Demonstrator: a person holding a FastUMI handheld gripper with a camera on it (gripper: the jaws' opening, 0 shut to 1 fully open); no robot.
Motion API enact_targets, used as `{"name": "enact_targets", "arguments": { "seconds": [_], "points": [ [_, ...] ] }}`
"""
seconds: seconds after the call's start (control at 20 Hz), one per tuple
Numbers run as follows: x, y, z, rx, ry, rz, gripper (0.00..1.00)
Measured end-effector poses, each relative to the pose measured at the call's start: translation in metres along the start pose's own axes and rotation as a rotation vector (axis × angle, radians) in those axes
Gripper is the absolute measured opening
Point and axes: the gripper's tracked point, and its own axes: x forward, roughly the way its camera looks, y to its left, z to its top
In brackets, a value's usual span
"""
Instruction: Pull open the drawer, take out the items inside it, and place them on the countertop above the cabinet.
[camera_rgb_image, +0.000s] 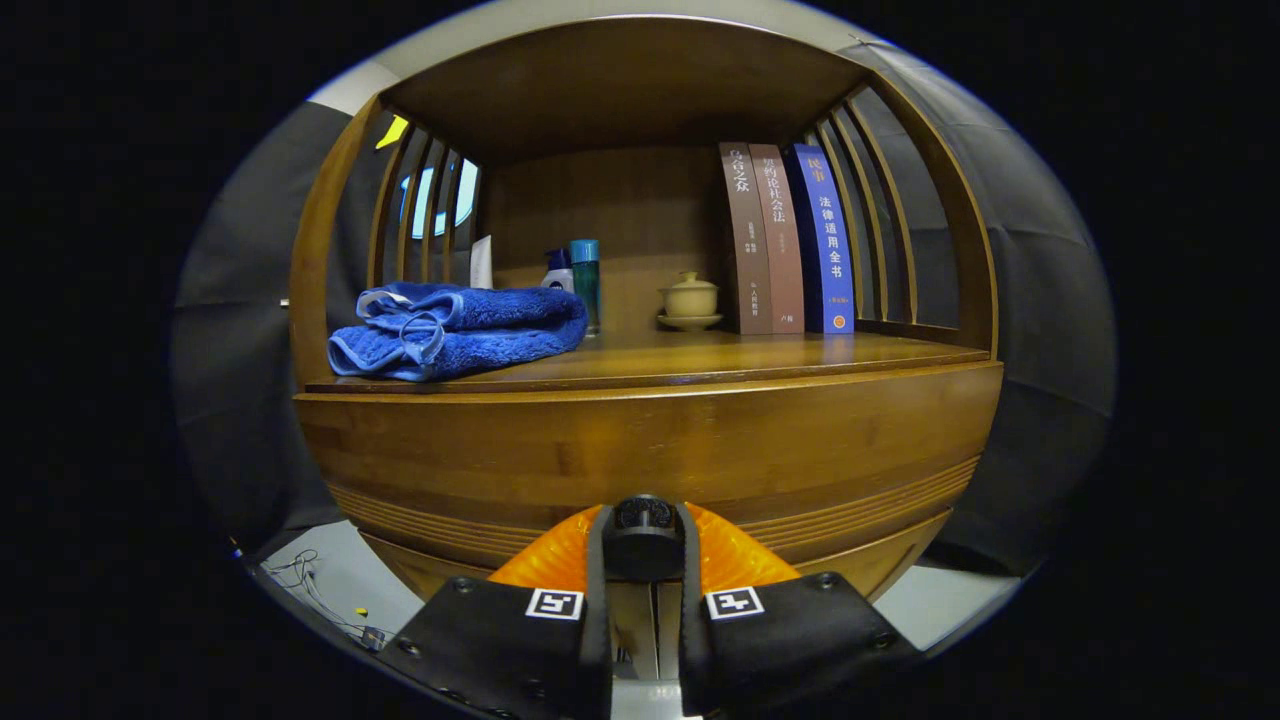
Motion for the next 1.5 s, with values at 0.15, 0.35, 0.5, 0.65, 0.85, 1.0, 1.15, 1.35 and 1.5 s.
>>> {"name": "enact_targets", "arguments": {
  "seconds": [0.15,0.35,0.5,0.65,0.85,1.0,1.15,1.35,1.5],
  "points": [
    [-0.02,-0.001,-0.003,0.007,0.0,-0.001,0.3],
    [-0.057,-0.003,-0.009,0.015,0.002,0.005,0.3],
    [-0.088,-0.005,-0.012,0.027,0.004,0.008,0.3],
    [-0.113,-0.005,-0.016,0.026,0.009,0.009,0.3],
    [-0.138,-0.006,-0.021,0.034,0.026,0.02,0.3],
    [-0.149,-0.006,-0.03,0.027,0.045,0.025,0.3],
    [-0.154,-0.007,-0.031,0.02,0.038,0.021,0.3],
    [-0.153,-0.007,-0.031,0.005,0.033,0.02,0.3],
    [-0.152,-0.006,-0.031,0.0,0.038,0.021,0.33]
  ]
}}
